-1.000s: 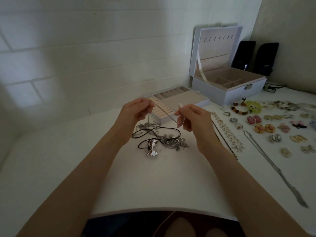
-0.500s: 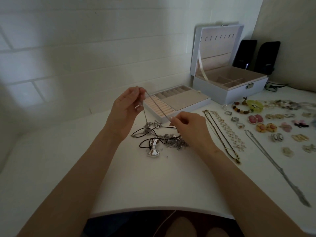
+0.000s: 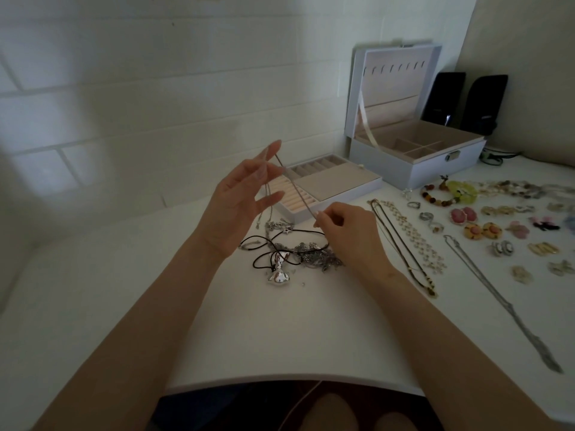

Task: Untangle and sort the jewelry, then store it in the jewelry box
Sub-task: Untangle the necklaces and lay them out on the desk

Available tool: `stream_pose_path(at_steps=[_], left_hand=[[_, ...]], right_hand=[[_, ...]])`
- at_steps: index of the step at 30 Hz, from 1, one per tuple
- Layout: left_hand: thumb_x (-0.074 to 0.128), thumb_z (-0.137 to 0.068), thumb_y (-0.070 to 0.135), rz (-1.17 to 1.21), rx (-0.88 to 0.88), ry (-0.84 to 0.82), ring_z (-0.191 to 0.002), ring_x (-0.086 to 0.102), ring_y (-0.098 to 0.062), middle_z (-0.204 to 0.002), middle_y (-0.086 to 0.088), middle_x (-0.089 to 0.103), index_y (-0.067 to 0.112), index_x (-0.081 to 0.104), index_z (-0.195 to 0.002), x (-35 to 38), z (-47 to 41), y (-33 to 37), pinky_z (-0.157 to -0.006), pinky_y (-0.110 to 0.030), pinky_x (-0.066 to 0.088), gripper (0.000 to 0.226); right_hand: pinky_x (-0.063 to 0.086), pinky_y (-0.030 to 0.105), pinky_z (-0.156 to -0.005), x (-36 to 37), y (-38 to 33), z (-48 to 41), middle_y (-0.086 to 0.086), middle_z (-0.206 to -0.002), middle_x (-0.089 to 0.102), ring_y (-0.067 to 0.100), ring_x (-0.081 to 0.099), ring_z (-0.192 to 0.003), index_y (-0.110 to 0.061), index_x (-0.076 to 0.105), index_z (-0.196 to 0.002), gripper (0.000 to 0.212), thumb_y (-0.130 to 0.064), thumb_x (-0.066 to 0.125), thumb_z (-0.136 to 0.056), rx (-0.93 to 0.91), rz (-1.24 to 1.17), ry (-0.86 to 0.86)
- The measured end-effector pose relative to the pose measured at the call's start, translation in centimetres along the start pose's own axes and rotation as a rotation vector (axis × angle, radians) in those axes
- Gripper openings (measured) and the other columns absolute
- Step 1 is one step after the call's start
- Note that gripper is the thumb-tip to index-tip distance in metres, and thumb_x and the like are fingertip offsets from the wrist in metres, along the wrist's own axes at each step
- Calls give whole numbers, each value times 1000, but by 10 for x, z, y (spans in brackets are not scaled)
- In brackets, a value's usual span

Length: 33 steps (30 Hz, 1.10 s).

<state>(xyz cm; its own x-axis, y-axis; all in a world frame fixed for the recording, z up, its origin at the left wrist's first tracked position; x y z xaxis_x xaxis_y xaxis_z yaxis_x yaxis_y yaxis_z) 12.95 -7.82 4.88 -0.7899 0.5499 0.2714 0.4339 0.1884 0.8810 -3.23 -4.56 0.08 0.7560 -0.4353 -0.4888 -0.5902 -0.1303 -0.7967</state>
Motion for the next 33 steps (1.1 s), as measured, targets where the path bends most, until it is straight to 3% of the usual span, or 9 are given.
stream_pose_path(at_steps=[3, 5, 12, 16, 21, 24, 27, 30, 33], left_hand=[[64, -78, 25, 11, -3, 32, -70, 57, -5, -137, 3, 54, 22, 70, -79, -5, -1, 0, -53, -14, 45, 7], [66, -83, 21, -52, 11, 56, -56, 46, -4, -129, -2, 60, 22, 69, -79, -9, -2, 0, -47, -13, 36, 5], [53, -86, 16, -239, 7, 65, -58, 44, -8, -102, -3, 70, 15, 64, -81, -6, -2, -6, -50, -15, 34, 12], [54, -90, 13, -353, 19, 41, -54, 38, -8, -84, 2, 69, 17, 64, -82, 0, 1, -9, -49, -16, 30, 13], [52, -93, 5, -529, 26, 42, -52, 40, -1, -65, 9, 60, 15, 64, -84, 13, 1, -8, -50, -15, 29, 18], [53, -93, 8, -563, 36, 36, -51, 43, 3, -61, 12, 58, 15, 65, -82, 28, -7, 1, -50, -14, 29, 17], [56, -93, 14, -574, 34, 36, -50, 44, 5, -58, 14, 59, 18, 64, -78, 45, -18, 5, -49, -12, 31, 17], [56, -93, 18, -564, 58, 40, -49, 40, 0, -60, 11, 61, 16, 63, -78, 61, -32, -1, -48, -12, 32, 17], [54, -95, 17, -586, 26, 98, -44, 42, 4, -67, 1, 61, 13, 61, -80, 70, -49, -22, -50, -12, 33, 17]], right_hand=[[35, 9, -47, 1, 0, 0, -7, -54, 51, 4, 42, -47, -4, 68, -77, 27, -22, 56, -93, -3, 19, -13], [34, 9, -48, 1, 0, 0, -4, -56, 52, 4, 41, -48, -3, 68, -77, 27, -22, 56, -93, -13, 23, -15], [43, 22, -56, -2, -7, 1, 0, -63, 62, 8, 51, -54, -9, 69, -81, 23, -26, 60, -92, -58, -56, 12], [43, 13, -52, -6, -13, 2, -2, -60, 60, 2, 52, -47, -16, 68, -80, 13, -23, 63, -90, -30, -244, -13], [50, 17, -60, -17, -20, -3, -3, -74, 65, 4, 60, -53, -14, 71, -92, 10, -10, 63, -88, 12, -245, -50], [52, 16, -58, -38, -19, 4, 3, -81, 64, 6, 63, -55, -12, 71, -96, 13, -5, 64, -87, 33, -256, 6], [54, 18, -60, -59, -12, 26, 0, -72, 65, 5, 64, -56, -7, 72, -98, 15, -1, 64, -86, 59, -304, 63], [58, 32, -71, -77, -3, 50, -1, -72, 69, 13, 67, -64, -16, 73, -94, 17, -5, 69, -82, 85, -278, 132], [57, 33, -73, -89, 3, 73, -4, -70, 68, 15, 67, -67, -22, 73, -91, 20, -6, 72, -79, 98, -241, 152]])
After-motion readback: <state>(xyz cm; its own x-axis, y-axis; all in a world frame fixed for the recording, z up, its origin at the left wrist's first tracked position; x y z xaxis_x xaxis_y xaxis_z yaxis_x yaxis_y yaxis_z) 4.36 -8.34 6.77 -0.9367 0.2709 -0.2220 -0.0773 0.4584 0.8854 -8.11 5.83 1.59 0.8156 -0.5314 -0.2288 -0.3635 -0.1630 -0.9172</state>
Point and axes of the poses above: each hand's wrist, its own z-axis away from the middle knuckle, its own x-axis out of the palm, y = z × x, the point moved 7 cm from there along -z, towards the middle knuckle
